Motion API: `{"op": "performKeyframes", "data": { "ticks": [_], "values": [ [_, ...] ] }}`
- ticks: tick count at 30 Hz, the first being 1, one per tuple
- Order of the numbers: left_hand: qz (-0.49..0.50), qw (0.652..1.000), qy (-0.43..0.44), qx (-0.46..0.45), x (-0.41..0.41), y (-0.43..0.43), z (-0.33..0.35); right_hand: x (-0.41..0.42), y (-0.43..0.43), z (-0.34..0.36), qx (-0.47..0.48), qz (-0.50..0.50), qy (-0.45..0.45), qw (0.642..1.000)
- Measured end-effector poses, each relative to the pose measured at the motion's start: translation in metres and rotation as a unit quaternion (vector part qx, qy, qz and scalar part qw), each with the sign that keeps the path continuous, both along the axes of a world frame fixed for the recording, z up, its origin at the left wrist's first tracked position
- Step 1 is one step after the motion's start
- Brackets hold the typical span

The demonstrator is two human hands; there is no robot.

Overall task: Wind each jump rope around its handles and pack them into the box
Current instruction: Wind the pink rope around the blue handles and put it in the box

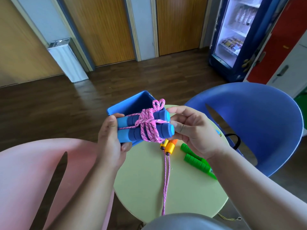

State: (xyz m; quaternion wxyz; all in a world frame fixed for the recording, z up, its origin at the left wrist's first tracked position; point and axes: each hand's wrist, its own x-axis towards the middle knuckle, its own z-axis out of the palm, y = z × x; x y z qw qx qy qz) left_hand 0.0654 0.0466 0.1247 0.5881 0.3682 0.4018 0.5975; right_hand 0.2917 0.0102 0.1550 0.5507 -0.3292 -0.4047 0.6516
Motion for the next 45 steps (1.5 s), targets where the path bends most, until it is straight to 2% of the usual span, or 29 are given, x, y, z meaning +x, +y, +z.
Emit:
{"op": "performKeyframes", "data": {
  "ticks": [6, 15, 19, 23, 25, 28, 32, 35, 38, 40, 42, 45],
  "values": [
    [-0.001, 0.999, 0.03, -0.018, 0.01, -0.011, 0.009, 0.005, 0.0, 0.009, 0.065, -0.021, -0.029, 0.997],
    [-0.046, 0.999, 0.015, 0.018, 0.015, -0.026, 0.022, 0.003, -0.001, 0.027, 0.038, -0.055, 0.014, 0.998],
    [-0.019, 0.996, -0.068, -0.059, 0.014, -0.026, 0.022, -0.004, 0.0, 0.031, 0.079, -0.022, -0.014, 0.997],
    [-0.018, 0.988, -0.128, -0.079, 0.012, -0.028, 0.017, -0.008, 0.008, 0.031, 0.099, -0.011, -0.072, 0.992],
    [-0.014, 0.987, -0.139, -0.073, 0.008, -0.025, 0.016, -0.011, 0.009, 0.025, 0.067, 0.011, -0.029, 0.997],
    [-0.033, 0.987, -0.148, -0.055, 0.004, -0.02, 0.015, -0.018, 0.006, 0.009, -0.018, 0.07, 0.084, 0.994],
    [-0.05, 0.988, -0.134, -0.064, -0.001, -0.018, 0.005, -0.025, 0.002, -0.011, -0.072, 0.098, 0.114, 0.986],
    [-0.035, 0.995, -0.062, -0.065, -0.009, -0.014, -0.001, -0.021, 0.005, -0.018, -0.101, 0.067, 0.08, 0.989],
    [-0.004, 0.997, 0.083, -0.002, -0.018, -0.01, 0.001, -0.012, 0.007, -0.016, -0.11, 0.006, -0.036, 0.993],
    [0.012, 0.983, 0.175, 0.049, -0.02, -0.01, 0.008, -0.007, 0.009, -0.01, -0.118, -0.004, -0.094, 0.989],
    [0.016, 0.963, 0.255, 0.087, -0.023, -0.008, 0.01, -0.001, 0.01, -0.005, -0.151, 0.031, -0.116, 0.981],
    [0.022, 0.918, 0.365, 0.153, -0.03, -0.003, 0.002, -0.002, 0.012, 0.003, -0.166, 0.031, -0.156, 0.973]
  ]
}}
